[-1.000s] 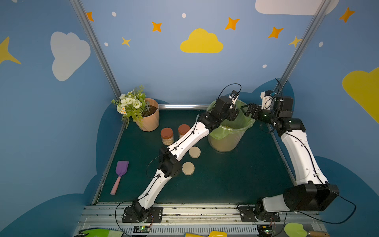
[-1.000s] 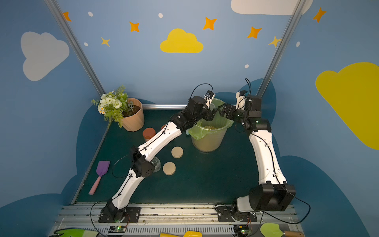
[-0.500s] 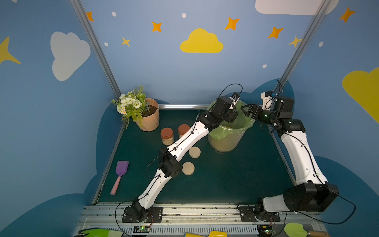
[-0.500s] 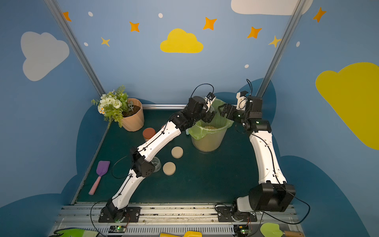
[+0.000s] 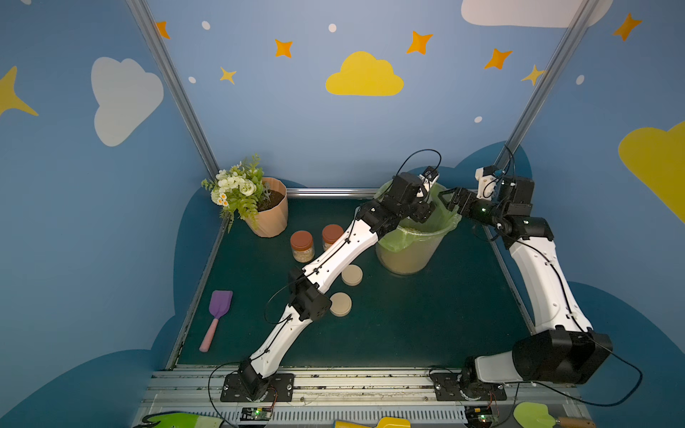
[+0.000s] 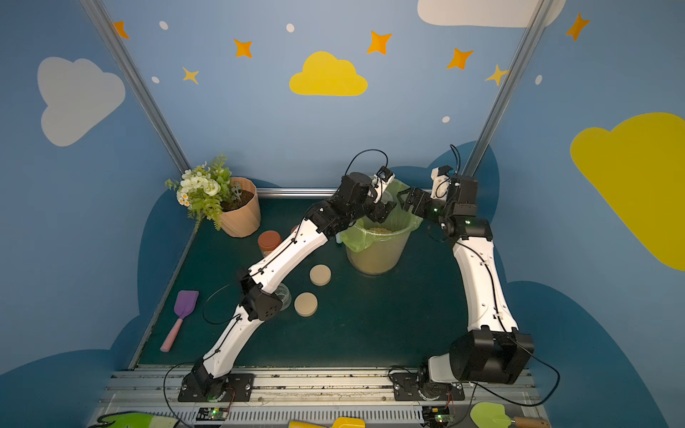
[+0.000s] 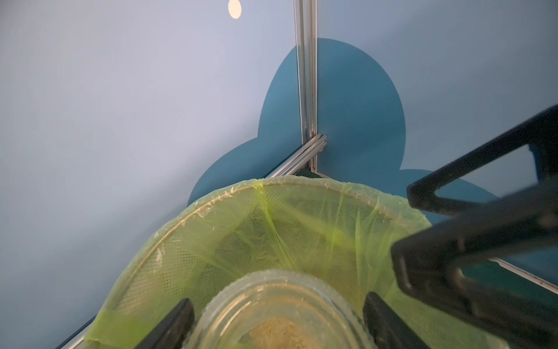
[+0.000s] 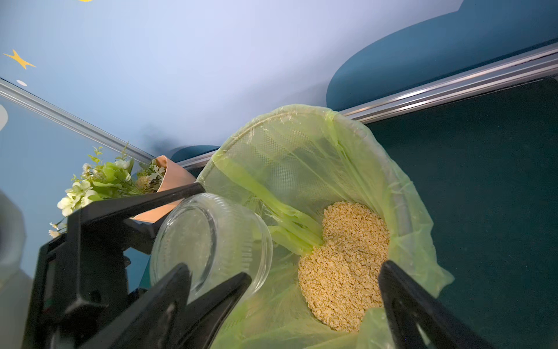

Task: Empty expired oatmeal from jars
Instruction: Pour the expired oatmeal into the trash bin, then place the jar at the center of the board.

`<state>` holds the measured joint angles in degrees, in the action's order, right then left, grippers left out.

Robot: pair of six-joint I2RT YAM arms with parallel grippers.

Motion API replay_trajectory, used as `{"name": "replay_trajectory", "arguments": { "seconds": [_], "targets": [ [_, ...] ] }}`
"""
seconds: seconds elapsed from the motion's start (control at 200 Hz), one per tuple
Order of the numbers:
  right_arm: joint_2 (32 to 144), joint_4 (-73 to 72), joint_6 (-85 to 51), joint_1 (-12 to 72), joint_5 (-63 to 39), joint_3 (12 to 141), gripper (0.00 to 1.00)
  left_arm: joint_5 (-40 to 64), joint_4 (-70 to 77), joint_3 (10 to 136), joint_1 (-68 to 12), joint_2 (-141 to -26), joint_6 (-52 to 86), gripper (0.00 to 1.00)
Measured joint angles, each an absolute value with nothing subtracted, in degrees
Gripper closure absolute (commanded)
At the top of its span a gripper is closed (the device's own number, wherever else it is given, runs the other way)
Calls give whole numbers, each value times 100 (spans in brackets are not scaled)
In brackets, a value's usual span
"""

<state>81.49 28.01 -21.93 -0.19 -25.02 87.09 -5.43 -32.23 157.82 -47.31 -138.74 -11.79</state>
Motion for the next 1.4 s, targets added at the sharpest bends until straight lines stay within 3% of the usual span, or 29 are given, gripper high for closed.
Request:
{"name": "replay_trajectory", "arguments": {
  "seconds": [0.195,0.26,0.325,0.415,0.576,0.671,0.766,1.397],
  "targets": [
    [8093,2762,-2209,-19,-2512,8617,3,-373,-3332,15673,-4525,-13843,-548,97],
    [8086,2751,-2209,-19,-2515,8617,3,-172,-3297,15559,-4429,-13782,-314,93],
    [8086,2749,-2211,-19,-2515,8617,3,-443,-3284,15522,-4414,-13760,-443,92],
    [8086,2746,-2209,-19,-2515,8617,3,-733,-3509,15773,-4473,-13817,-521,97],
    [8082,2705,-2274,-10,-2515,8611,3,764,-3579,16166,-4193,-13815,805,96],
    [8044,2650,-2314,32,-2508,8567,3,958,-3415,15869,-3929,-13646,1138,92],
    [7920,2486,-2383,104,-2467,8412,3,961,-3210,15485,-3758,-13500,1470,94],
    [6788,-864,-5310,827,-1697,6307,3,1210,-825,15137,-3723,-13382,6095,97]
  ]
}}
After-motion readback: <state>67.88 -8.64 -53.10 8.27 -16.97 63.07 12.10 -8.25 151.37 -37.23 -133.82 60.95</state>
